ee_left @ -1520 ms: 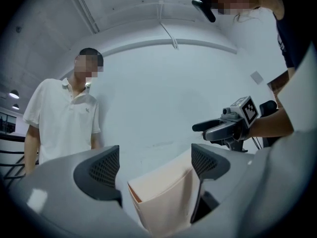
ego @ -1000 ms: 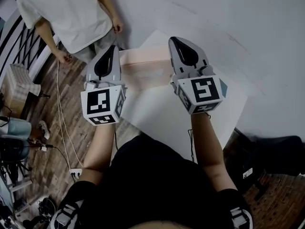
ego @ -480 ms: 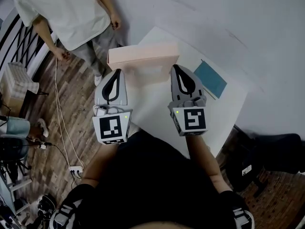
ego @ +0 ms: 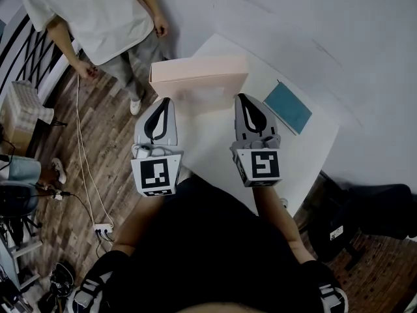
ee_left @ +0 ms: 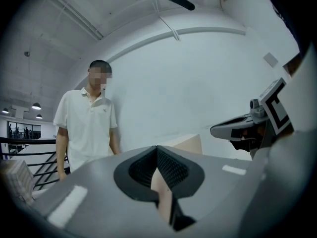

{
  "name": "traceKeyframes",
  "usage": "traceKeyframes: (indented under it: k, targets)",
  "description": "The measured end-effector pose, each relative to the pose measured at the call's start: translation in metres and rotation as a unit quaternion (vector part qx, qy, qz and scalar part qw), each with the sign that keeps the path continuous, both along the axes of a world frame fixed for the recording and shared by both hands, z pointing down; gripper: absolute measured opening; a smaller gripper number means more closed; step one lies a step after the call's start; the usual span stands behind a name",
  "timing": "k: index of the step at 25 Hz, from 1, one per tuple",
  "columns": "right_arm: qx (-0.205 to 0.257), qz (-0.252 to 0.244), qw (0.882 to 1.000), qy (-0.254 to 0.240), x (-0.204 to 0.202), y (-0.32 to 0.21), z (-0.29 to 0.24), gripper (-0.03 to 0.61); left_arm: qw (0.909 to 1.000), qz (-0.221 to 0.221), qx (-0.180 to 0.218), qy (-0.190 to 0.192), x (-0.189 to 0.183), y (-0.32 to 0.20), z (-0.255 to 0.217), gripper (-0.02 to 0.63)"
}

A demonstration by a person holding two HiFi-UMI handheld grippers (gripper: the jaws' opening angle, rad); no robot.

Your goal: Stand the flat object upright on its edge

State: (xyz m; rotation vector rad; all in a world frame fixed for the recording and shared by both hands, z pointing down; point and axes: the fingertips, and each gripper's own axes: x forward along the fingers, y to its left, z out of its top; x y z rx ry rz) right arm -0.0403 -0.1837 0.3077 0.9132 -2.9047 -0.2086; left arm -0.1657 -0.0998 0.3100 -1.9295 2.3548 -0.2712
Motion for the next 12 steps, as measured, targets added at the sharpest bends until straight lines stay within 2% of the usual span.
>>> traceKeyframes:
  k: [12]
  targets:
    - [0.005, 0.001, 1.000, -0.008, -0.0002, 0.0016, -0.0045, 0.012, 1.0000, 0.002, -0.002, 0.001, 0.0025, 0.0022, 0.0021, 0.011]
